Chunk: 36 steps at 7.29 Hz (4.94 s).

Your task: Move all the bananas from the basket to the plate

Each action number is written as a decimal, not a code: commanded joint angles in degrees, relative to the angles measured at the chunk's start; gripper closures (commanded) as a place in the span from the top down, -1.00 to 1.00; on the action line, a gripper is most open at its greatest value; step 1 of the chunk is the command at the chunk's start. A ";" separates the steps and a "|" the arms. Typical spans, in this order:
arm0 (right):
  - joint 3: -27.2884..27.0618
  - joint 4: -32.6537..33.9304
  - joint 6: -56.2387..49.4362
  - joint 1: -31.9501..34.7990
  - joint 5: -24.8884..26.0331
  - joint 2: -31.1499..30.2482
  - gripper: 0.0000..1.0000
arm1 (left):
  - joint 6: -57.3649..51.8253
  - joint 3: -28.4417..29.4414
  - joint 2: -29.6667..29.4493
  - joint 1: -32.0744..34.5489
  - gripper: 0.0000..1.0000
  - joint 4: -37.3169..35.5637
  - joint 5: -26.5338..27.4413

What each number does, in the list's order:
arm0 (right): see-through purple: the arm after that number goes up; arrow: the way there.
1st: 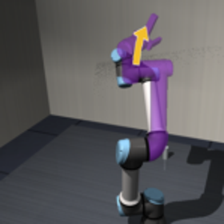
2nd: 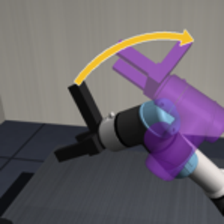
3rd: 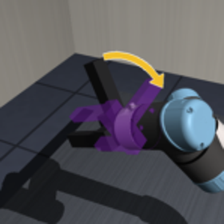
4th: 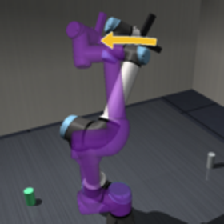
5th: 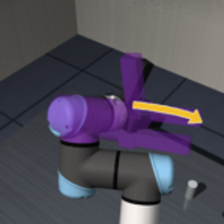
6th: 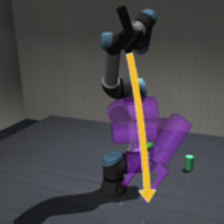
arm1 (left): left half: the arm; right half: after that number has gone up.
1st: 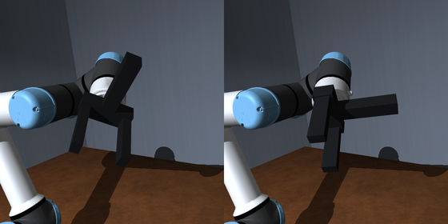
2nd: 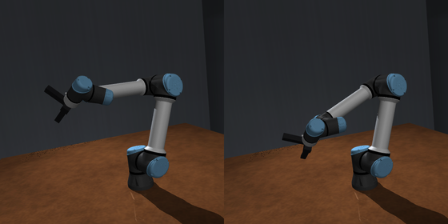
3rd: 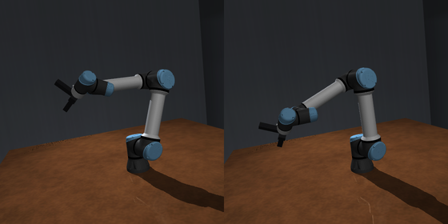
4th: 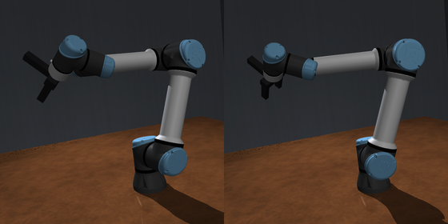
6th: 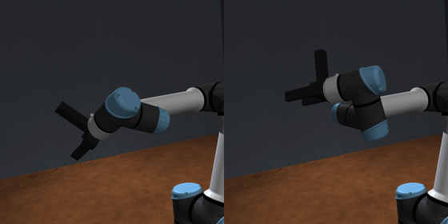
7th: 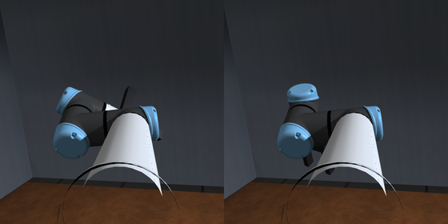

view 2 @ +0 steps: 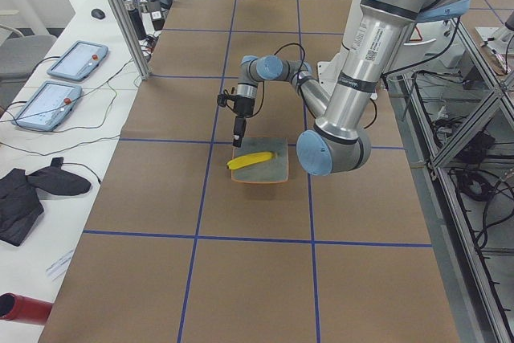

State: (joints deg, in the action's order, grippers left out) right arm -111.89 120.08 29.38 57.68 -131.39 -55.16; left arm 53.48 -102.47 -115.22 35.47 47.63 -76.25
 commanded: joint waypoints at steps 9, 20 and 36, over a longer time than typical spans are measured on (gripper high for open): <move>4.75 0.16 -29.61 18.93 2.45 -13.37 0.98 | -16.39 -8.63 -1.41 23.31 0.99 18.98 -22.25; 30.76 -16.81 -76.47 42.16 -11.62 -33.26 0.98 | -19.21 -8.10 5.98 26.67 0.99 28.57 -35.37; 43.33 -18.48 -83.61 37.42 -4.58 -29.04 0.79 | -18.76 -6.17 5.10 26.05 0.99 28.84 -35.37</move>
State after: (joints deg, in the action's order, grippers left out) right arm -68.60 101.55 -54.24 95.17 -136.60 -84.46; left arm 34.69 -108.57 -110.13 61.53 76.46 -111.62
